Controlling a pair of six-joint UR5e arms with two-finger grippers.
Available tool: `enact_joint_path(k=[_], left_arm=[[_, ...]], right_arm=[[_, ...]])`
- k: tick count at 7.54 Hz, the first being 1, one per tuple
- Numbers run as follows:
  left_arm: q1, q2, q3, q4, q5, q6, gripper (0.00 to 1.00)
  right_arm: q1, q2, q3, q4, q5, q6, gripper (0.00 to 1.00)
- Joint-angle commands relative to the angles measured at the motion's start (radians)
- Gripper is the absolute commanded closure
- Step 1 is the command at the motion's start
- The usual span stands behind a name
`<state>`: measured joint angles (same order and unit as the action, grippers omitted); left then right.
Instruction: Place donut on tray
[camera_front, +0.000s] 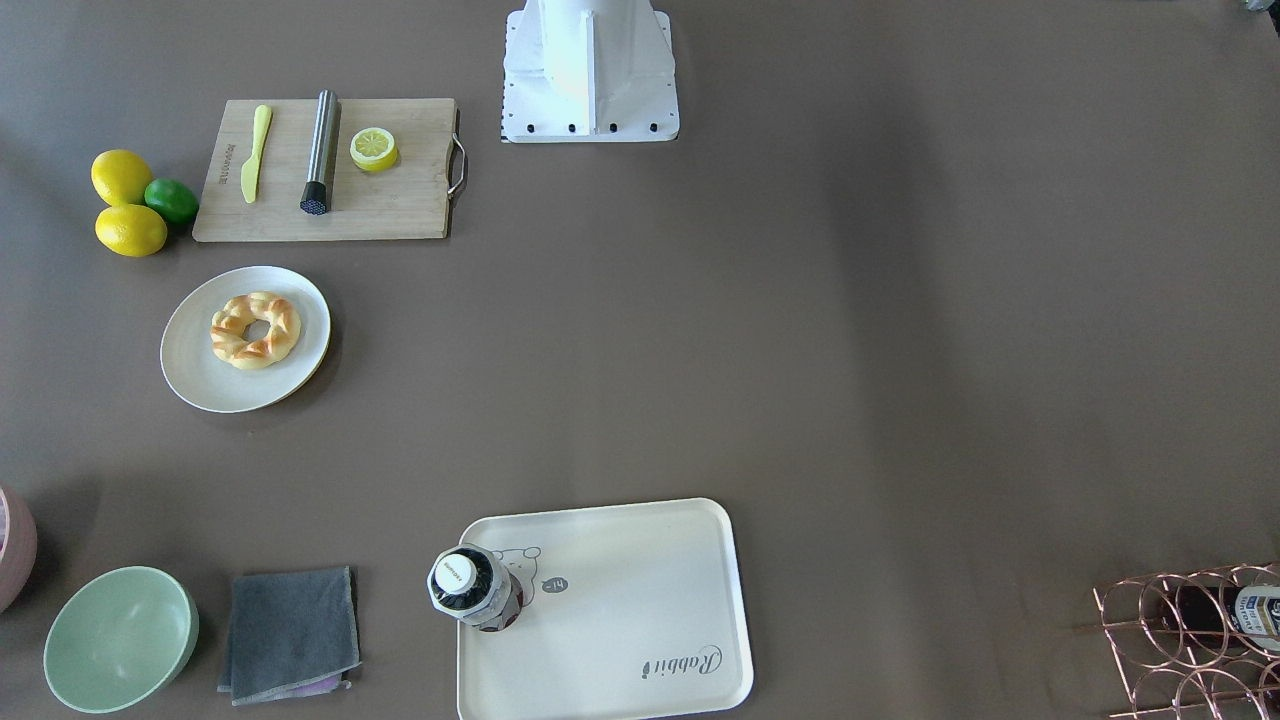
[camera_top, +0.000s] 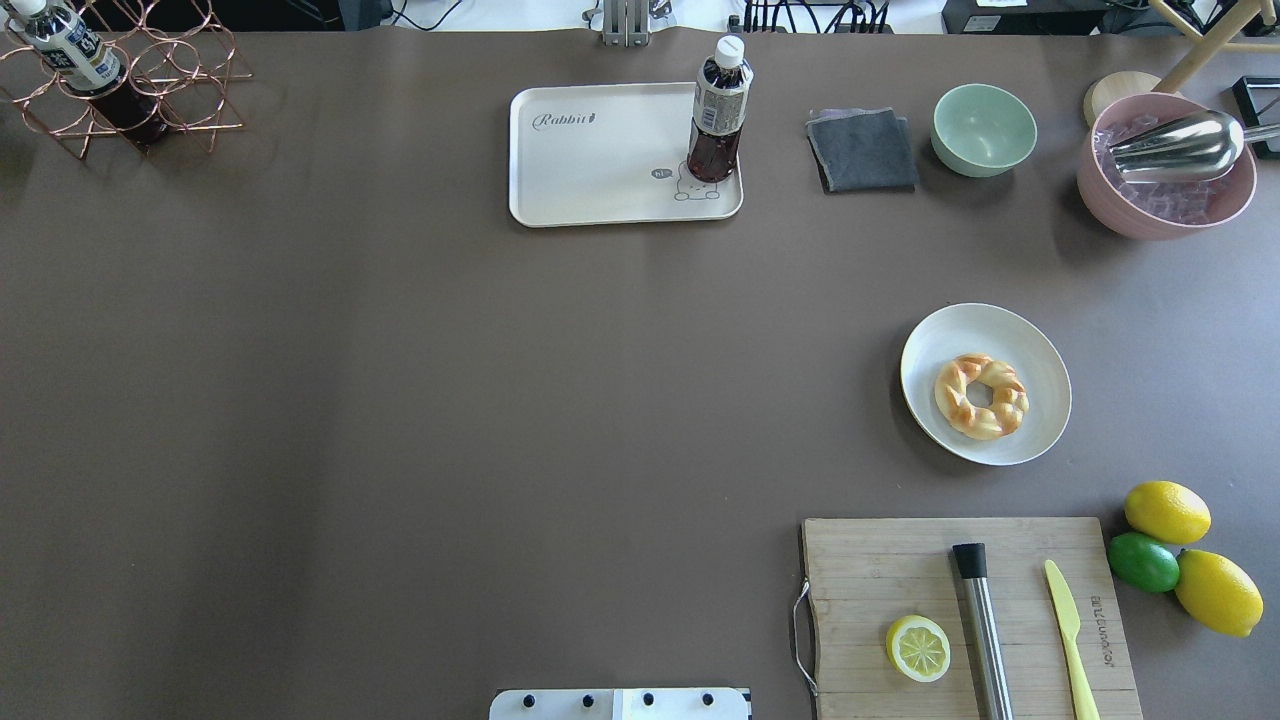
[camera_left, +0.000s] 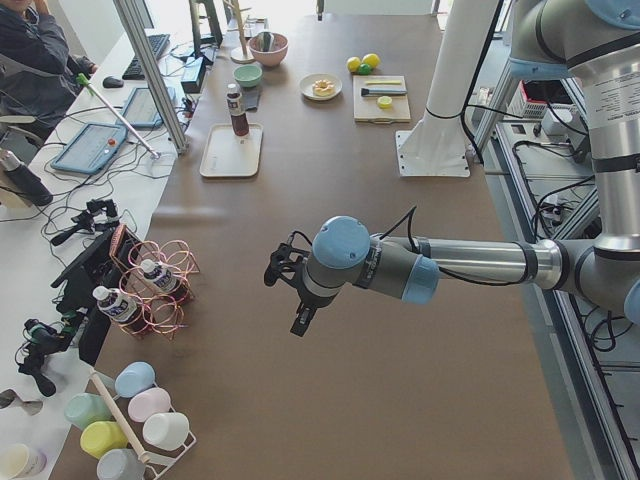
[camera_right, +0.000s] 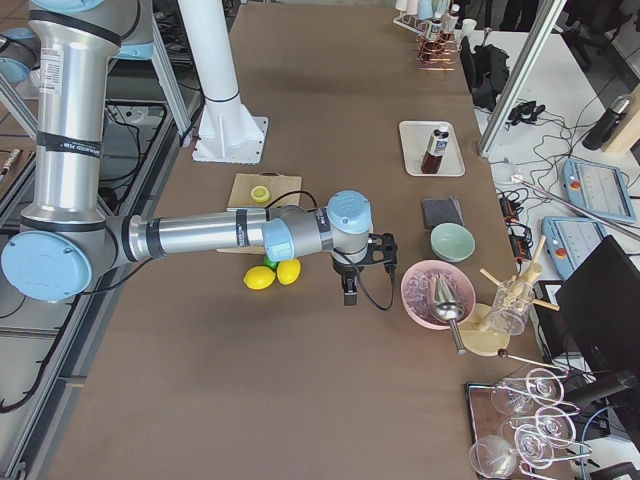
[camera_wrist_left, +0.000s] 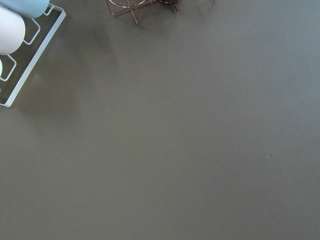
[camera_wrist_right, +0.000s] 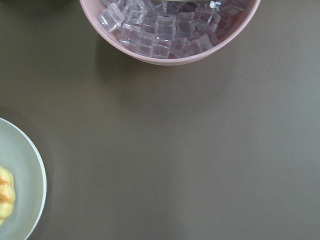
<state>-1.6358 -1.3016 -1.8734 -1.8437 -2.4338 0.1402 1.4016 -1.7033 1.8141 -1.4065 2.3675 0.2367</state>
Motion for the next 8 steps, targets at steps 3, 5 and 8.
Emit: enact_joint_path(k=[3,5,8], left_arm=[[0.002,-0.019,0.003,-0.04,-0.001,-0.141,0.03],[0.004,-0.028,0.01,-0.048,-0.001,-0.146,0.03],[0.01,-0.035,0.01,-0.046,-0.001,-0.146,0.03]], right_arm=[[-0.331,0.112,-0.18,0.462,-0.132,0.502,0.0],[-0.395,0.114,-0.182,0.468,-0.134,0.521,0.0],[-0.463,0.145,-0.194,0.468,-0.177,0.637,0.13]])
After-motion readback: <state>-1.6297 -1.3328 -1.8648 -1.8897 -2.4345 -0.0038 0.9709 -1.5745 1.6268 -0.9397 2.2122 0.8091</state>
